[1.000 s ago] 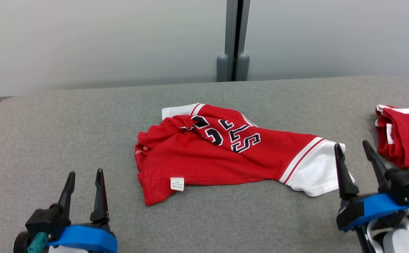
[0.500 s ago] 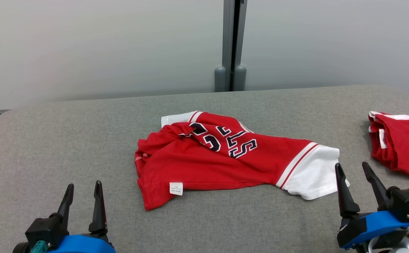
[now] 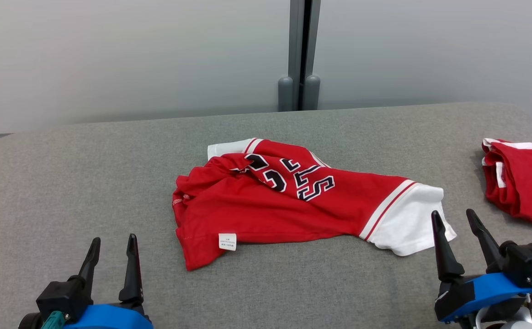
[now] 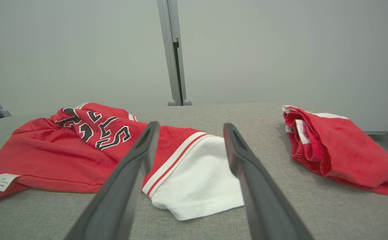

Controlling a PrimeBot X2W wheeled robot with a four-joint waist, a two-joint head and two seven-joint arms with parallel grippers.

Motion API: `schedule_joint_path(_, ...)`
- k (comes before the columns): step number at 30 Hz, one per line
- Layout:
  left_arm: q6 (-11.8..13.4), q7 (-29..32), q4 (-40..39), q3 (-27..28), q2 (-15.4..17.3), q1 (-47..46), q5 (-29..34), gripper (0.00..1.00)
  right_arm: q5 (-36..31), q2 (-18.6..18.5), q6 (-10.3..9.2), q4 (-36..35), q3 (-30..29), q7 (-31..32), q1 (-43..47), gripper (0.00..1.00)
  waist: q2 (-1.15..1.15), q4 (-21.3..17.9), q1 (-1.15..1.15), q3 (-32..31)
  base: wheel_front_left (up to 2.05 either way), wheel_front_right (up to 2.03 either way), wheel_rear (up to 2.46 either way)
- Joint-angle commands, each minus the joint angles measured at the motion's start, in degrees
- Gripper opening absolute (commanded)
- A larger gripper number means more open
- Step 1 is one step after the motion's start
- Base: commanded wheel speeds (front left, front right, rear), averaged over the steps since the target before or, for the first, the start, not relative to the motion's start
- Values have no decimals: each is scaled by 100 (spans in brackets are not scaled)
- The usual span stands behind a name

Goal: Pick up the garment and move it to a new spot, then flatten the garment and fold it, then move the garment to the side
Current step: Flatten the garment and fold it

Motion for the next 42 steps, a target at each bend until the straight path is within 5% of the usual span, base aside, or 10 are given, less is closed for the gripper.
schedule_joint_path(1, 40, 15, -46, 5, 27, -47, 18, 100, 20, 7, 3, -2, 24, -22, -50, 100, 0, -16, 0, 31, 0, 0, 0)
schedule_joint_path(14, -581, 1343, 691, -732, -81, -888, -175, 100, -214, 4, 3, 278, 37, 561, -646, 100, 0, -68, 0, 495, 0, 0, 0)
schedule_joint_path(28, -766, 1348, 1862, -779, -373, -1751, -345, 100, -185, 2, 4, 902, 19, 458, -1095, 100, 0, -220, 0, 901, 0, 0, 0)
schedule_joint_path(29, -794, 1318, 1898, -776, -376, -1774, -357, 96, -173, 2, 4, 921, 28, 438, -1105, 100, 0, -230, 0, 912, 0, 0, 0)
schedule_joint_path(30, -815, 1304, 1934, -776, -372, -1791, -361, 49, -165, 2, 4, 942, 31, 440, -1117, 100, 0, -239, 0, 921, 0, 0, 0)
schedule_joint_path(31, -826, 1296, 1968, -791, -365, -1810, -358, 24, -159, 2, 4, 967, 37, 416, -1125, 100, 0, -246, 0, 927, 0, 0, 0)
schedule_joint_path(33, -891, 1278, 2013, -820, -360, -1853, -376, 0, -157, 2, 4, 1020, 37, 390, -1145, 100, 0, -255, 0, 938, 0, 0, 0)
schedule_joint_path(42, -893, 1000, 2009, -846, -366, -1916, -316, 0, -127, 2, 4, 1372, -230, 783, -1356, 100, 0, -221, 0, 972, 0, 0, 0)
